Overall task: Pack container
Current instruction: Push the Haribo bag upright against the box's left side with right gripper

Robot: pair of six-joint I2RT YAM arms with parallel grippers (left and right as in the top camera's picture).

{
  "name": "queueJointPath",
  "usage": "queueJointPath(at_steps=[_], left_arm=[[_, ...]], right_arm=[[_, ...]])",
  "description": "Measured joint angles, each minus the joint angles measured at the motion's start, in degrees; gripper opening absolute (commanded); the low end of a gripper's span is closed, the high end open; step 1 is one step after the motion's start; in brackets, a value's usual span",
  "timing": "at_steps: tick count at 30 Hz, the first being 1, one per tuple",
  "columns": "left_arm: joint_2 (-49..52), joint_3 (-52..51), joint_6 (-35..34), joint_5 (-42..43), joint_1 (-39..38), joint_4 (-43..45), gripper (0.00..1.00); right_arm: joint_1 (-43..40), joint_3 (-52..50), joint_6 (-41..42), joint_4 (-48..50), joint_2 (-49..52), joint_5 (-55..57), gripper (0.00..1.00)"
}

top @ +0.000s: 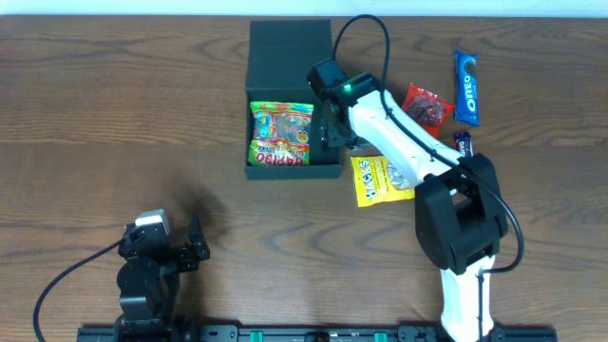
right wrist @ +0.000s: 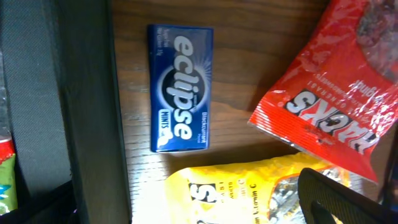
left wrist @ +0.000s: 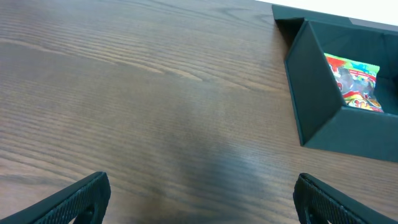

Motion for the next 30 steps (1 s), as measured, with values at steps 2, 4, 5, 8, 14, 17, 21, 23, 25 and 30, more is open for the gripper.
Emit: queueJointPath(at_steps=[2,4,5,8,14,17,21,23,25,30], left_arm=[[0.0,0.0,0.0,0.0,0.0,0.0,0.95],[0.0,0.0,0.0,0.0,0.0,0.0,0.95],[0.0,0.0,0.0,0.0,0.0,0.0,0.95],[0.0,0.0,0.0,0.0,0.0,0.0,0.95],[0.0,0.0,0.0,0.0,0.0,0.0,0.95],[0.0,0.0,0.0,0.0,0.0,0.0,0.95],[0.0,0.0,0.0,0.0,0.0,0.0,0.95],[0.0,0.0,0.0,0.0,0.0,0.0,0.95],[0.0,0.0,0.0,0.0,0.0,0.0,0.95],[0.0,0.0,0.0,0.0,0.0,0.0,0.95]], right_arm=[[-0.1,0.0,-0.3,-0.1,0.0,0.2,0.99],[-0.1,0.0,-0.4,-0.5,0.0,0.4,0.98],[-0.1,0.0,-0.4,-1.0,0.0,0.4,0.98],[-0.1,0.0,-0.2,-1.8,0.0,0.6,0.98],[-0.1,0.0,1.8,-2.9,0.0,0.6,0.99],[-0.2,0.0,2.0,-3.0,0.0,0.6,0.99],[-0.7,0.0,2.2,-3.1,0.0,0.5,0.99],[-1.5,0.0,2.2,-3.1,0.0,0.5,0.99],[-2.0,0.0,2.3,-3.2,0.0,0.5,0.99],[-2.4,0.0,2.3,-3.2,0.0,-0.4,0.98]])
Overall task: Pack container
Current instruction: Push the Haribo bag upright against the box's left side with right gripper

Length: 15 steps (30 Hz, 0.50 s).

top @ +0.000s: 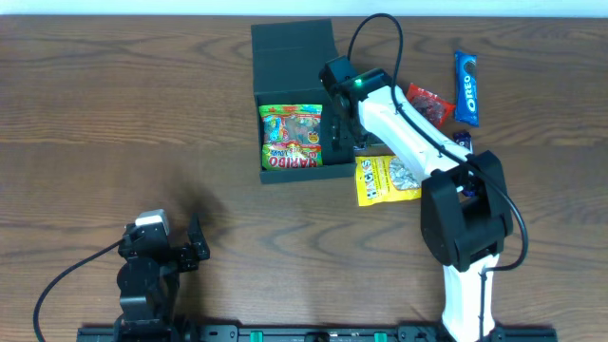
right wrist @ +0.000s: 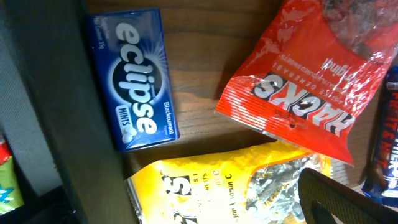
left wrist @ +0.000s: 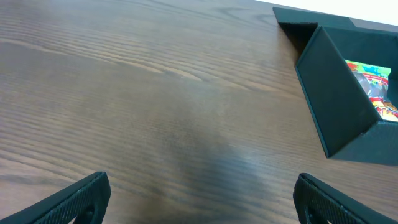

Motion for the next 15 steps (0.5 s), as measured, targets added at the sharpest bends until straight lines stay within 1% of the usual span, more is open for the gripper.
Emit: queueJointPath(at_steps=[2,4,6,7,8,10,14,15], left_arm=[[0.0,0.0,0.0,0.0,0.0,0.0,0.95],[0.0,0.0,0.0,0.0,0.0,0.0,0.95],[0.0,0.0,0.0,0.0,0.0,0.0,0.95],[0.0,0.0,0.0,0.0,0.0,0.0,0.95],[0.0,0.0,0.0,0.0,0.0,0.0,0.95],[0.0,0.0,0.0,0.0,0.0,0.0,0.95],[0.0,0.0,0.0,0.0,0.0,0.0,0.95],[0.0,0.0,0.0,0.0,0.0,0.0,0.95]], right_arm=[[0.0,0.0,0.0,0.0,0.0,-0.9,0.89],[0.0,0.0,0.2,-0.1,0.0,-1.9,0.75],[0.0,0.0,0.6,-0.3,0.0,-3.5,0.54],[0.0,0.0,0.4,-0.2,0.0,-4.3,0.46],[0.0,-0.1,0.5,-0.1,0.0,-5.5,0.35],[0.0,-0.1,0.9,0.2,0.0,-7.3,0.19],[0.0,-0.1,0.7,0.2,0.0,-8.2,0.04],[0.0,-0.1,0.5,0.2,0.0,-8.8,0.02]])
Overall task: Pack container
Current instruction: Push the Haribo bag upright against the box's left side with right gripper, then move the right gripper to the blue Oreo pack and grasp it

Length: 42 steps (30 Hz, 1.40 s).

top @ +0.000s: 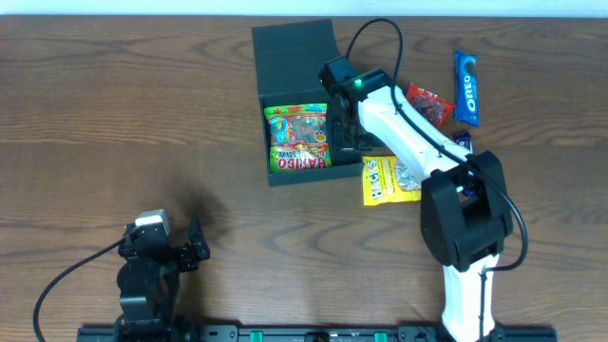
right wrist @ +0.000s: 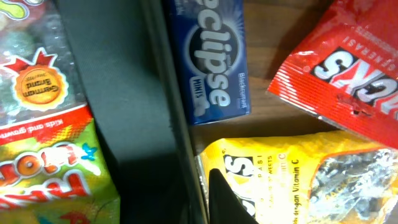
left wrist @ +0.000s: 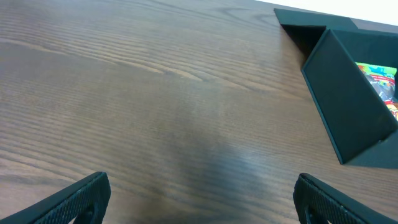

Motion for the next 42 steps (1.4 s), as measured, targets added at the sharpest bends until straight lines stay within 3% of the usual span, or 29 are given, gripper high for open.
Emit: queueJointPath(at_steps=[12,28,29,31,32,39,42], left_arm=[[0.0,0.0,0.0,0.0,0.0,0.0,0.95],[0.0,0.0,0.0,0.0,0.0,0.0,0.95],[0.0,0.0,0.0,0.0,0.0,0.0,0.95],[0.0,0.0,0.0,0.0,0.0,0.0,0.95],[0.0,0.0,0.0,0.0,0.0,0.0,0.95],[0.0,0.0,0.0,0.0,0.0,0.0,0.95],[0.0,0.0,0.0,0.0,0.0,0.0,0.95]], right_arm=[[0.0,0.0,1.8,-0.4,0.0,-0.8,0.01],[0.0,0.0,-3.8,-0.4,0.0,0.6,0.01],[0.0,0.0,-4.0,-0.4,0.0,0.6,0.05],[0.0,0.0,-4.6,-0.6,0.0,0.9,0.47],[0.0,0.0,-4.9,-0.8,0.0,0.9,0.56],[0.0,2.6,-5.7,-3.2,0.0,-1.4,0.72],[0.0,8.2,-5.5,-3.8,-0.3,-2.0,0.84]])
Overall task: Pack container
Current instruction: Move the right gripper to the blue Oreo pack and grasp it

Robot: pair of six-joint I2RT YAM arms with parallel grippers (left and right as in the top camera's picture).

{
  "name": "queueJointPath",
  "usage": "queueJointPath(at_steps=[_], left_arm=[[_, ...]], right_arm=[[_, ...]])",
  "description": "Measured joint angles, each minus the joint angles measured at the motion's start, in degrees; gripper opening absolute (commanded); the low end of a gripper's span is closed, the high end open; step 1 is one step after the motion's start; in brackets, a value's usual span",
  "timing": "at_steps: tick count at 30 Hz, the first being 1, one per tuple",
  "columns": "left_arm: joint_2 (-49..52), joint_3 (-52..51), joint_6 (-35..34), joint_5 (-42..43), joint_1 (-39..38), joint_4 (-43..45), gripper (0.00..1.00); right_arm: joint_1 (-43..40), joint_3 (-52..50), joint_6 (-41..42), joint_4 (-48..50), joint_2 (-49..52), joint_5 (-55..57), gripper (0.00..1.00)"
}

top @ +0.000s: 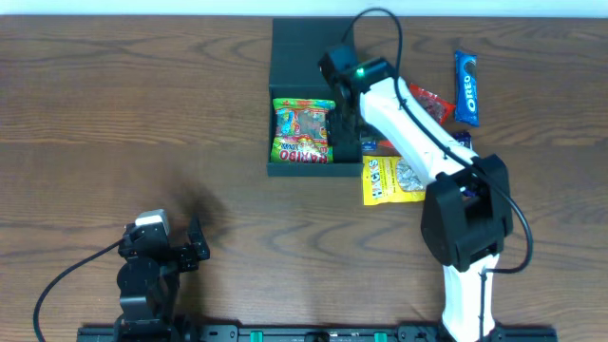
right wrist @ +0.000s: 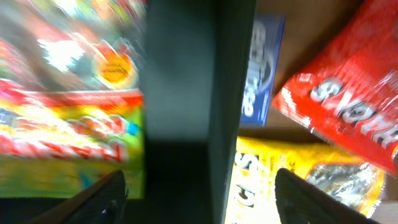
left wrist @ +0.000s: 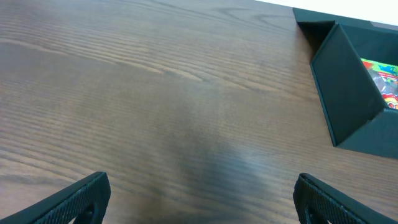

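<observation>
The dark open box (top: 285, 57) stands square at the table's far middle, with a Haribo bag (top: 302, 131) lying inside. My right gripper (top: 347, 128) is open and straddles the box's right wall (right wrist: 211, 93): one finger (right wrist: 106, 196) is inside by the Haribo bag (right wrist: 68, 112), the other (right wrist: 317, 199) is outside over the yellow bag (right wrist: 267, 186). Blue Eclipse mints (right wrist: 261, 68) lie against the wall's outside. My left gripper (left wrist: 199, 199) rests open over bare wood, far from the box (left wrist: 354, 106).
Right of the box lie a yellow snack bag (top: 394, 180), a red snack bag (top: 427, 104) and an Oreo pack (top: 465, 87). A small dark bar (top: 463, 141) peeks out beside the right arm. The left arm's base (top: 147, 261) sits at the near left.
The box has turned back square, its far end now further right. My right gripper, then beside the wall's outside, now has a finger on each side of it. The left arm is unchanged.
At first the box sat further left with my right gripper outside its right wall, over the mints. Then the box stood shifted right and skewed, the gripper still at the wall. Now it is square and close against the snacks.
</observation>
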Motion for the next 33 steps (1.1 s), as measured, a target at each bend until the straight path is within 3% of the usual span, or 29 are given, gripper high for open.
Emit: queueJointPath(at_steps=[6,20,33], left_arm=[[0.0,0.0,0.0,0.0,0.0,0.0,0.95],[0.0,0.0,0.0,0.0,0.0,0.0,0.95],[0.0,0.0,0.0,0.0,0.0,0.0,0.95]], right_arm=[[-3.2,6.9,-0.5,4.1,-3.8,3.0,0.90],[-25.9,7.3,-5.7,16.9,-4.2,6.6,0.87],[-30.8,7.2,-6.9,21.2,11.7,5.7,0.82]])
